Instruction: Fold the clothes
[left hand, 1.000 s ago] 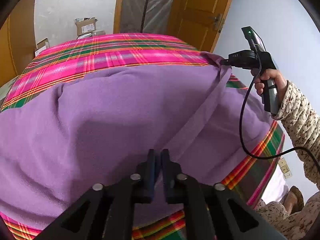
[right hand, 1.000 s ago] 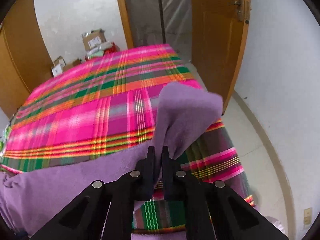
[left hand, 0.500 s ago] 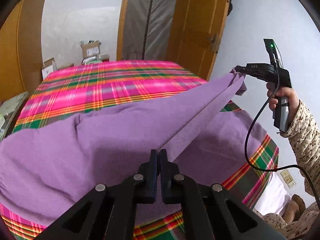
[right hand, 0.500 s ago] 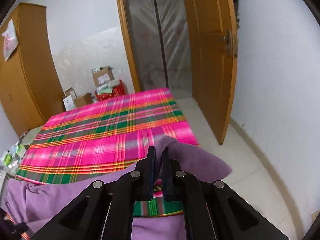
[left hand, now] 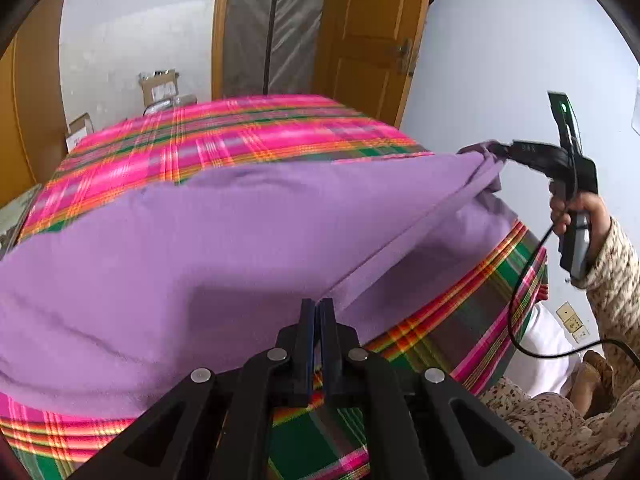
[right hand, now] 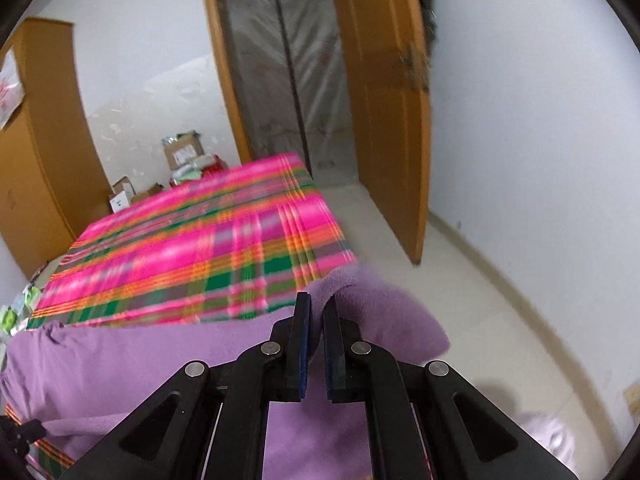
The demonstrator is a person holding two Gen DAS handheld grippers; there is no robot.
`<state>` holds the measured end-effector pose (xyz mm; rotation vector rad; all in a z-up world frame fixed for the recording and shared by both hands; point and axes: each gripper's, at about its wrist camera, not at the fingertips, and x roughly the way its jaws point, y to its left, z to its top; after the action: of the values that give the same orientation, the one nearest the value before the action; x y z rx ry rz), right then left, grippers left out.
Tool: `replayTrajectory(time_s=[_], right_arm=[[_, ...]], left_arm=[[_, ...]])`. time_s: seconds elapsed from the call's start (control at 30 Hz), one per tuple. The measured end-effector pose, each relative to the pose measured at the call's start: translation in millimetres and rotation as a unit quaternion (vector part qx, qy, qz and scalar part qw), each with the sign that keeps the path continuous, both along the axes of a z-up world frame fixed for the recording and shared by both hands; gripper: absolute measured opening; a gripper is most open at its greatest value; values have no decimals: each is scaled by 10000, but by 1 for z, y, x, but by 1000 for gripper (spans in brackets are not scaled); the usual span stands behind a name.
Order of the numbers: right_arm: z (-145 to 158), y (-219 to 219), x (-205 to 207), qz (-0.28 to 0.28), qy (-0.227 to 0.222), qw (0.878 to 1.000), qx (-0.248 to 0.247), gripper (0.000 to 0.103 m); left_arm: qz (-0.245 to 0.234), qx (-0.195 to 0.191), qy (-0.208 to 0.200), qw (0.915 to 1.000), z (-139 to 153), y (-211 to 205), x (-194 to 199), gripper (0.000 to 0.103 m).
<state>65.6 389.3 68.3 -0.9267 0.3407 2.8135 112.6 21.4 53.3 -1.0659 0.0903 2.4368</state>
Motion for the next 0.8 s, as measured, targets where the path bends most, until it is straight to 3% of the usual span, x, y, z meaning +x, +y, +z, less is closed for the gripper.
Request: replayTrajectory(time_s=[0.4,0.63,0.8], right_arm=[[-48,22,28,-252,-231,9966,-754,6],[-53,33,41,-407,-201,9938,-1010,7],[-42,50,49,-778,-167,9937,-786,10]], left_arm=[[-48,-168,-311,9994,-23,5,-2,3],[-161,-113,-335,9992,-18,4,-6,3],[-203,9,-371,9991,-15,2,-4,3]])
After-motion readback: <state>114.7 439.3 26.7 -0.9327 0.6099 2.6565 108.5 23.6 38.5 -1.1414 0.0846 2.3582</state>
